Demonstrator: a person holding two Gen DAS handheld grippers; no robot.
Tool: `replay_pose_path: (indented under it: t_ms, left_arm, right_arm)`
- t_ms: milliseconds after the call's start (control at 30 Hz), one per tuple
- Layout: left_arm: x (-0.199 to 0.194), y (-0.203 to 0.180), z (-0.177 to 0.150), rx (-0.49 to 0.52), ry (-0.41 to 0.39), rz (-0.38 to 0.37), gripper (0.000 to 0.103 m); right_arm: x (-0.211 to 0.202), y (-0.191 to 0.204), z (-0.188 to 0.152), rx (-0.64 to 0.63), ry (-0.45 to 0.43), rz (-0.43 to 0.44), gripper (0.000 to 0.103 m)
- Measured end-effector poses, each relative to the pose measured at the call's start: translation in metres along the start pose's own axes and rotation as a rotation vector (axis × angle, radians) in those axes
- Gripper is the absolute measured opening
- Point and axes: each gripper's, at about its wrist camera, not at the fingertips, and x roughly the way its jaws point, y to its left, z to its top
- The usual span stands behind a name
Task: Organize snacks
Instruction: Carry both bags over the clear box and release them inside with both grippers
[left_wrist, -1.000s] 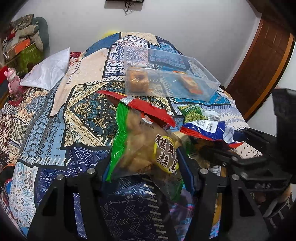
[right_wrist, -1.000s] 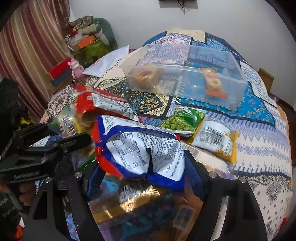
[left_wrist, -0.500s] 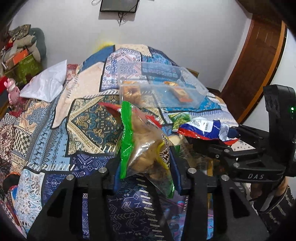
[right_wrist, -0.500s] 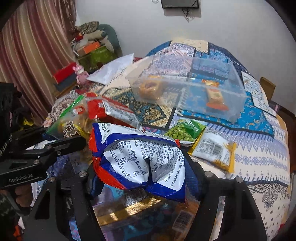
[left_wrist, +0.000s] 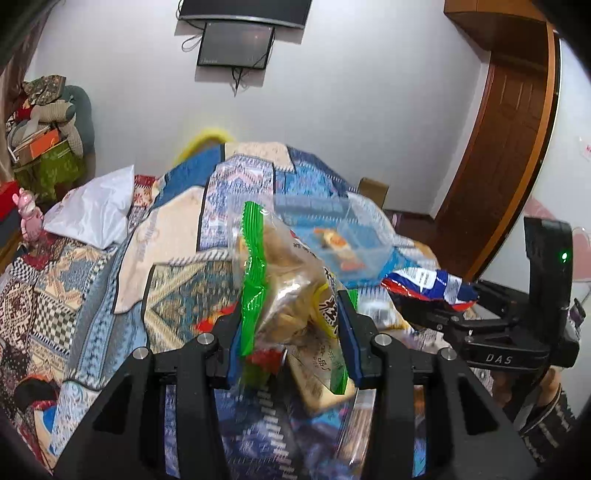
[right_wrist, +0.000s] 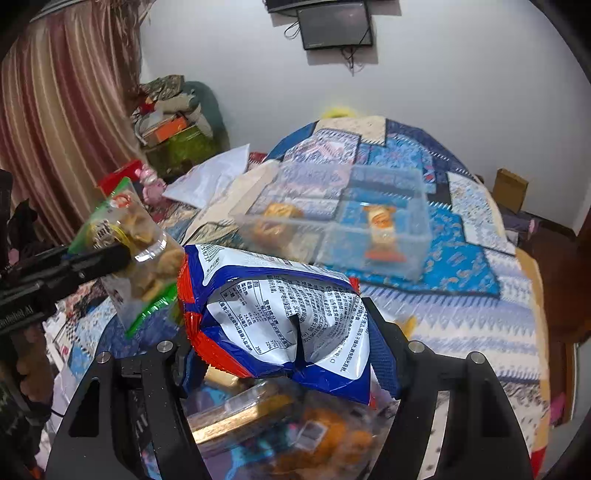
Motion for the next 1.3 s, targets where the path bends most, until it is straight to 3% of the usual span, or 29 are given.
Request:
replay_pose_path:
  t_ms: [333,667,1000,1300]
  left_arm:
    - [0.038,-0.001,0.047,0.001,-0.018,-0.008,0.043]
    - [0.109,0.008,0.076,-0.006,0.037,0.026,0.043]
    - [0.171,0.015,0.088,-0.046,0.095,0.09,0.043]
    - [0.202,0.021,0.082,-0.096,0.171,0.151,0.046]
  right_arm:
    - [0.013,-0.035,0.034,0.045,-0.024,-0.038,0.069]
    - [0.056,-0.058,0.063,0.064,-0.004,-0.053,0.069]
    - [0.109,-0.068,0.073,0.081,0.073,-0.085,0.069]
    - [0.128,-0.069,0.073,0.07,0.123,-0.118,0.072]
